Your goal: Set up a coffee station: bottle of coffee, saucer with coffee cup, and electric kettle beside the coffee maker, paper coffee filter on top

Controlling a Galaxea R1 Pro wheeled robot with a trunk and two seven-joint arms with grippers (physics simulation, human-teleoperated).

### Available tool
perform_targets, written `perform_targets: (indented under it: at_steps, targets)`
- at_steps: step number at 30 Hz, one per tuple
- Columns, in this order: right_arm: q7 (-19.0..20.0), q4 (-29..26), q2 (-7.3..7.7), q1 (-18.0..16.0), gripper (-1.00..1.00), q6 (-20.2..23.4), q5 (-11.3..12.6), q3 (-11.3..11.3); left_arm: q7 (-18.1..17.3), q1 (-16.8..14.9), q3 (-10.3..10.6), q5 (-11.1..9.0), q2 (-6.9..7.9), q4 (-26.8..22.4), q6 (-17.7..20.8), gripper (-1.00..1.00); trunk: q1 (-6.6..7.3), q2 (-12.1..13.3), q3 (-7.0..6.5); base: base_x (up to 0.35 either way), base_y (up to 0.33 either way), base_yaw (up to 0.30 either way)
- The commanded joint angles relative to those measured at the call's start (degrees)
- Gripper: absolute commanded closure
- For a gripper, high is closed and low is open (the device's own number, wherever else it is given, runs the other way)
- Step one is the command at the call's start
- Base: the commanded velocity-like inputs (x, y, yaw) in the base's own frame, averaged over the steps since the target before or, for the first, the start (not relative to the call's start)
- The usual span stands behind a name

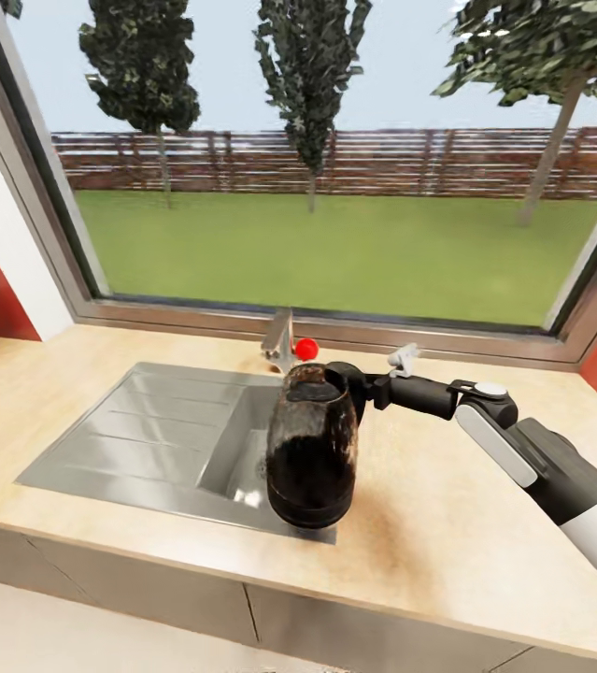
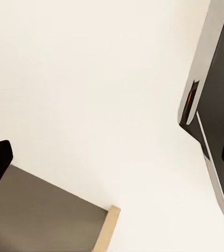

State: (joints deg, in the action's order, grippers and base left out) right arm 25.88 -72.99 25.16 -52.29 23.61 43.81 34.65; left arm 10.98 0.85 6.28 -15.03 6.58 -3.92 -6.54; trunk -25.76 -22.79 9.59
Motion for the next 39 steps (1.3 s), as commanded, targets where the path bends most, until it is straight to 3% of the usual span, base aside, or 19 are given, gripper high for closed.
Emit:
perform_targets:
  at_steps: [1,21,39]
  targets:
    - [0.0,0.0,0.04,-0.1,1.00,0.4,0.7,0.1,0.2,0.0,0.5,-0.5,0.01,-0.1,0.0,-1.00,-0.03,-0.1,0.10,-0.122,0.288,0.185]
    - [0.0,0.0,0.06,-0.1,1.00,0.4,0.7,0.1,0.2,0.0,0.5,-0.5,0.01,-0.1,0.0,-1.00,-0.03,-0.1,-0.27,-0.177,0.262,0.262]
    - [0.0,-0.2,0.13,-0.1,1.00,0.4,0.7,0.1,0.2,0.0,0.5,-0.6,0.01,-0.1,0.1,-1.00,-0.03,-0.1,-1.07,0.175,0.287,0.233]
